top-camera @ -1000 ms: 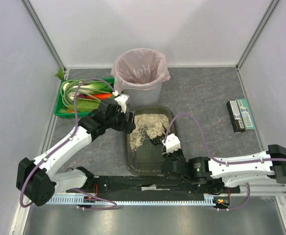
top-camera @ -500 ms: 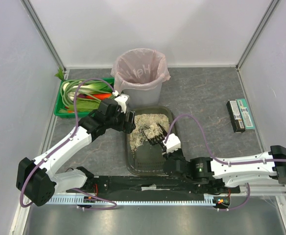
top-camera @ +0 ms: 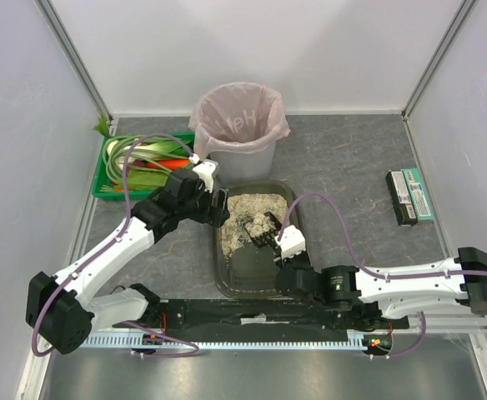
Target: Clean the litter box
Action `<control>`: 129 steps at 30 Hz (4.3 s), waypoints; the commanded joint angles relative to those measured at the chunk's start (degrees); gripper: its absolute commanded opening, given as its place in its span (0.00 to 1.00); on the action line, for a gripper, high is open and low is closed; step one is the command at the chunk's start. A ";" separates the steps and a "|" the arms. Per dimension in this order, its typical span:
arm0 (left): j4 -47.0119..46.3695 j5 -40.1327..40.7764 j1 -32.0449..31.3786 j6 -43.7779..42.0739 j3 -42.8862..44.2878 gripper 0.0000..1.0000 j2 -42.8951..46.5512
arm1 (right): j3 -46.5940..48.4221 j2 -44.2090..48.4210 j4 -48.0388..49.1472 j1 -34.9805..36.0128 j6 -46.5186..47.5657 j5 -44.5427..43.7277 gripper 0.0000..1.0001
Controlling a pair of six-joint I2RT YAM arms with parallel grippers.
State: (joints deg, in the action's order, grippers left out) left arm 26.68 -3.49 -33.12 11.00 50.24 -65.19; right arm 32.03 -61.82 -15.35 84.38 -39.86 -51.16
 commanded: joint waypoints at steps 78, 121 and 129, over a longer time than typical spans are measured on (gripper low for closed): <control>-5.23 1.64 2.45 -2.13 -1.90 0.91 6.13 | -7.26 0.84 22.07 11.25 1.17 -27.21 0.00; -5.14 0.32 2.89 -1.78 -1.90 0.92 6.30 | -9.16 6.61 22.14 0.35 7.91 -8.66 0.00; -5.32 0.59 3.15 -1.51 -1.90 0.92 7.09 | -5.57 6.18 19.30 0.96 12.86 -5.81 0.00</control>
State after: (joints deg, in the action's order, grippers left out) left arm 23.62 -2.11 -30.55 10.96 48.34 -59.83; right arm 24.03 -58.08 3.70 85.27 -28.69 -57.19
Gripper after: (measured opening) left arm 0.917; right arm 0.327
